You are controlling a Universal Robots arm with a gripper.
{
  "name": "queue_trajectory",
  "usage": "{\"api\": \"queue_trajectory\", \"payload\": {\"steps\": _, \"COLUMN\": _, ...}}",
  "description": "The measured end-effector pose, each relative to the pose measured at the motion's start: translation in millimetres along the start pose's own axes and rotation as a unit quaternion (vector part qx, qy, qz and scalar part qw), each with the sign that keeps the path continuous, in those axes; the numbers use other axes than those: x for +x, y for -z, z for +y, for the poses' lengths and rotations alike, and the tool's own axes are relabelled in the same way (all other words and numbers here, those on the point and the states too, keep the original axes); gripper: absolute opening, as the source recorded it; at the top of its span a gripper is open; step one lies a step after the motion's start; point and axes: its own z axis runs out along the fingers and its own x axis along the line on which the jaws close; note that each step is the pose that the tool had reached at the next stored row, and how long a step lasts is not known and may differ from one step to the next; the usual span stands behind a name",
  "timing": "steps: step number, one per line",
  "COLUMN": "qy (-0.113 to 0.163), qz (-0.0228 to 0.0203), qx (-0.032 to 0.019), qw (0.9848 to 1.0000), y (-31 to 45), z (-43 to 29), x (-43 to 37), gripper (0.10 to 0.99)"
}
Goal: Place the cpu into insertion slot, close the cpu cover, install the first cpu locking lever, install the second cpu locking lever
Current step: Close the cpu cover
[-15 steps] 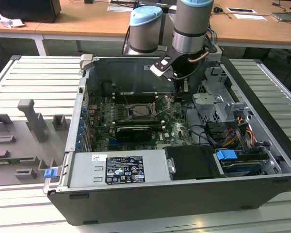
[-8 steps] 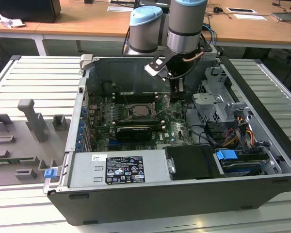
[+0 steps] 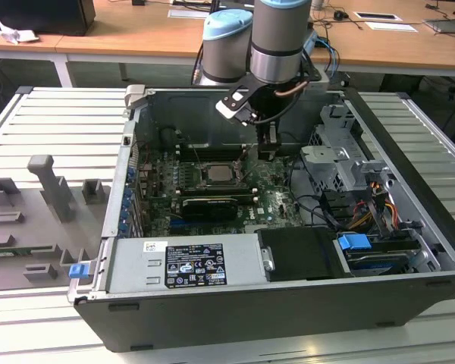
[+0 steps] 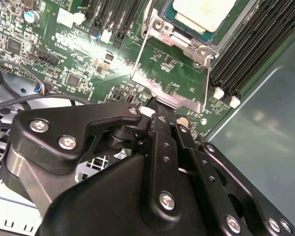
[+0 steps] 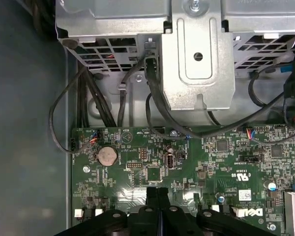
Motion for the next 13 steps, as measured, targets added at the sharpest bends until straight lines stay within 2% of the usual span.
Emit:
{"api": "queue_trajectory", "payload": {"steps": 8, "qy": 0.0, "qz": 0.0, "qx": 0.0, "qw": 1.0, "y": 0.8, "z": -11.5, "x": -0.3, "gripper": 0.106}}
{"api": "queue_trajectory", "payload": {"steps": 13, "qy": 0.0, "qz": 0.0, "qx": 0.0, "qw": 1.0, "y": 1.8, "z": -26.6, "x": -0.7, "gripper": 0.106}}
